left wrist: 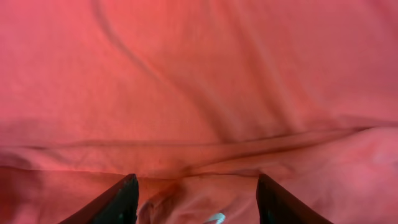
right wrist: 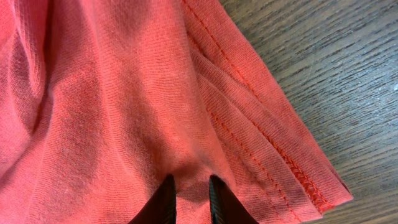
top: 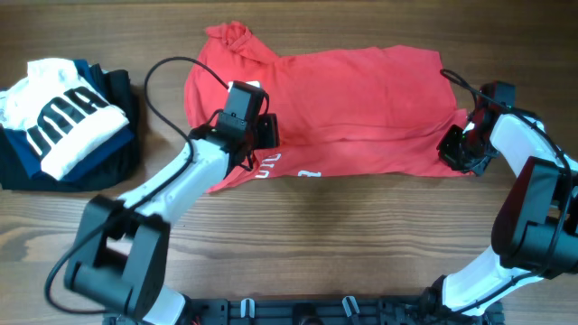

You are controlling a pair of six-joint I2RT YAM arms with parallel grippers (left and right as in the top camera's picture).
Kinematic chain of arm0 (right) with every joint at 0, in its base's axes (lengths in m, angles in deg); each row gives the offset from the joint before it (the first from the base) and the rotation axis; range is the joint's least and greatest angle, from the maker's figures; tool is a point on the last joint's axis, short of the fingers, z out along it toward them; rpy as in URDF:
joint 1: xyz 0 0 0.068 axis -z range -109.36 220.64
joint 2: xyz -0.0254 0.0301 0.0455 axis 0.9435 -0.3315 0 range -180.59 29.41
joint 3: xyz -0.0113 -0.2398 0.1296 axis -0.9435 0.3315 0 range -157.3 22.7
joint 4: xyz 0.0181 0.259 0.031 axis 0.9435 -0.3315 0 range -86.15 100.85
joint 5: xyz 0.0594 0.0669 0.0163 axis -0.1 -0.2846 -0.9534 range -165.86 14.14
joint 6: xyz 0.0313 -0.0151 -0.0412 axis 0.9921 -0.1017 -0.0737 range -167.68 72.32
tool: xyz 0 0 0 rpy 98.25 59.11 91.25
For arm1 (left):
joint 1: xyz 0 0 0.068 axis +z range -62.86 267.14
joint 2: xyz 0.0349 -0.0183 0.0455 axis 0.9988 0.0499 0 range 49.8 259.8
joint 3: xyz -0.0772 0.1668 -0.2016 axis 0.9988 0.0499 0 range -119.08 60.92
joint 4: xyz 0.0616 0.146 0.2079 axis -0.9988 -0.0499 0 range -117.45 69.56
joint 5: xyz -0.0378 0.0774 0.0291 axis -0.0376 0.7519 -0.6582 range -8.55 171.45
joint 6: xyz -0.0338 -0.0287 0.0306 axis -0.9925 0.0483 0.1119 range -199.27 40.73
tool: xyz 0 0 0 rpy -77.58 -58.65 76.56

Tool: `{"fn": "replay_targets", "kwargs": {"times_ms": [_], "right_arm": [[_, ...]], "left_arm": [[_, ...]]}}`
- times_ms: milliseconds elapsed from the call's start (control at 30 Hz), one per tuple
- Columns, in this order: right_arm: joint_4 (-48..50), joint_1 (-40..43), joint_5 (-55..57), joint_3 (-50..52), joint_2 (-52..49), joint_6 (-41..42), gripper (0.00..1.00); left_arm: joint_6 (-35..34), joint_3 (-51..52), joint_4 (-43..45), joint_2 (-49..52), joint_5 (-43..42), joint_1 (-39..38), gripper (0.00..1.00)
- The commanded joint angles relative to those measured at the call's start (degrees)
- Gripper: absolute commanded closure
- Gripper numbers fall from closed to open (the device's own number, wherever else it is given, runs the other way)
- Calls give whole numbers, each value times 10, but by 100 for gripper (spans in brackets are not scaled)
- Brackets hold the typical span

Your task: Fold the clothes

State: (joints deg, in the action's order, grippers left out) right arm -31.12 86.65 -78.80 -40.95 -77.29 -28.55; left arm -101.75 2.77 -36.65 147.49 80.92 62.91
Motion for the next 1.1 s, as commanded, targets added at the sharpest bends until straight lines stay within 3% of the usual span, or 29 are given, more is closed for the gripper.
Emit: {"fn": "replay_targets", "kwargs": {"times_ms": [0, 167, 400, 800, 1067], "right_arm": [[1, 0, 10, 5, -8, -11, 81], [1, 0, 10, 5, -8, -11, 81], [2, 0, 10, 5, -8, -11, 81], [3, 0, 10, 5, -8, -11, 81], [3, 0, 10, 5, -8, -11, 81]], "left_arm": [[24, -6, 7, 46, -17, 0, 39], [26, -6, 12, 64, -18, 0, 42], [26, -7, 14, 55, -27, 0, 96], [28, -8, 103, 2, 6, 37, 96], [26, -8, 106, 6, 36, 59, 96]]}}
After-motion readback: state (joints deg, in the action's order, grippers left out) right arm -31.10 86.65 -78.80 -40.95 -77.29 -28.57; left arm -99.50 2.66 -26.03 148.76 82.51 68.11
